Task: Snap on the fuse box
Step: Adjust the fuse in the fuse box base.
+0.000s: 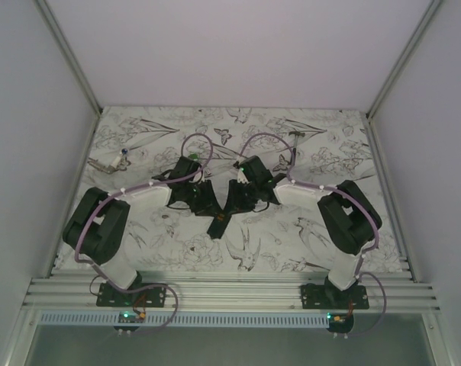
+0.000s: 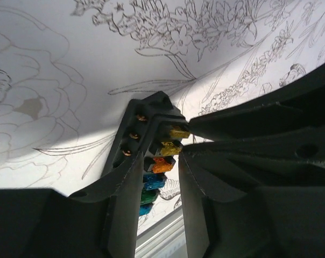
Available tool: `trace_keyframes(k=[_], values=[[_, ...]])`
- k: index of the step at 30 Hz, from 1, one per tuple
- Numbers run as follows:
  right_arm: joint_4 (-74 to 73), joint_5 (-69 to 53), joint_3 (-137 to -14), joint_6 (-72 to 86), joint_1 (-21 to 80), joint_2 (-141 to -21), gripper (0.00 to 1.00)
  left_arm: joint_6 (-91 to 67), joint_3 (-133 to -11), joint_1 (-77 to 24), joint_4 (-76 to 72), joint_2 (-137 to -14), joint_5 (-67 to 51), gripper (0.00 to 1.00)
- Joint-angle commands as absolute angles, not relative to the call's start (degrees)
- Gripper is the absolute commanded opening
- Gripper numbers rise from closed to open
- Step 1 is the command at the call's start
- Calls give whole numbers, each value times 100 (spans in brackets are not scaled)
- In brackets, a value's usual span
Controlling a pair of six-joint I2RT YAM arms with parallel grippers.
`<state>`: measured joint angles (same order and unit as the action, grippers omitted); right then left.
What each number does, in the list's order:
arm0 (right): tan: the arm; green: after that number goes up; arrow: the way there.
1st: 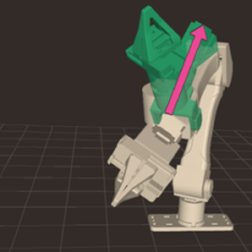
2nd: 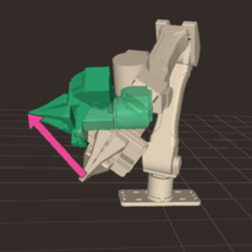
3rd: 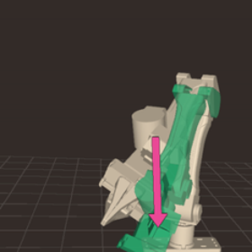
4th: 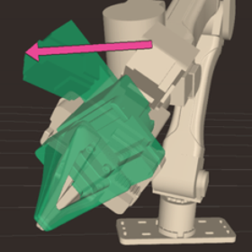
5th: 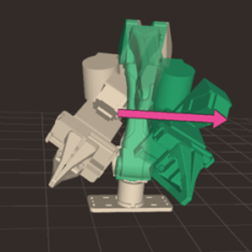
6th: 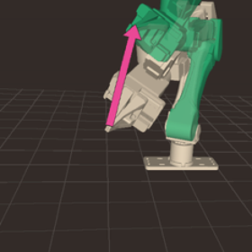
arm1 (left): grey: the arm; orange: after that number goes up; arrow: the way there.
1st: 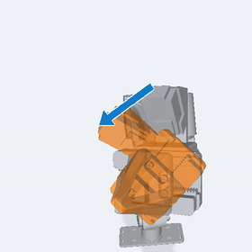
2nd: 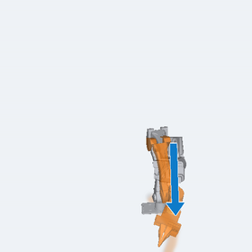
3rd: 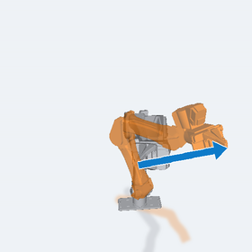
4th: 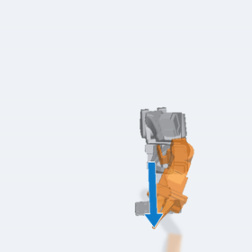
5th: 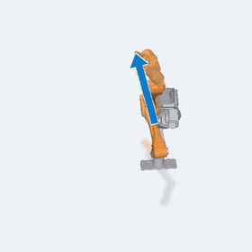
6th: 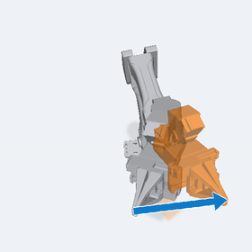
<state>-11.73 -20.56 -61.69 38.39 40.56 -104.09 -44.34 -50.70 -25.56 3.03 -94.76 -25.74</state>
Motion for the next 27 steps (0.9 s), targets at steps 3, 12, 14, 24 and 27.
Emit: trace_keyframes(k=[3, 12, 14, 24, 27], values=[[-1055, -2336, -6432, 3694, 4035, -10614, 33, -4831, -4798, -2855, 338, -9184, -2901, 35], [-1500, -2259, -6451, 3312, 4040, -10322, 32, -5078, -4334, -2819, 255, -8641, -2460, 35], [-1639, -2178, -6451, 3245, 4030, -10248, 32, -5064, -4323, -2804, 268, -8553, -2377, 35], [-1720, -2329, -6504, 3162, 4070, -10254, 30, -4927, -4659, -2804, 321, -8952, -2378, 31], [-1693, -2398, -6508, 3176, 4075, -10321, 28, -4884, -4754, -2827, 327, -9051, -2395, 29]])
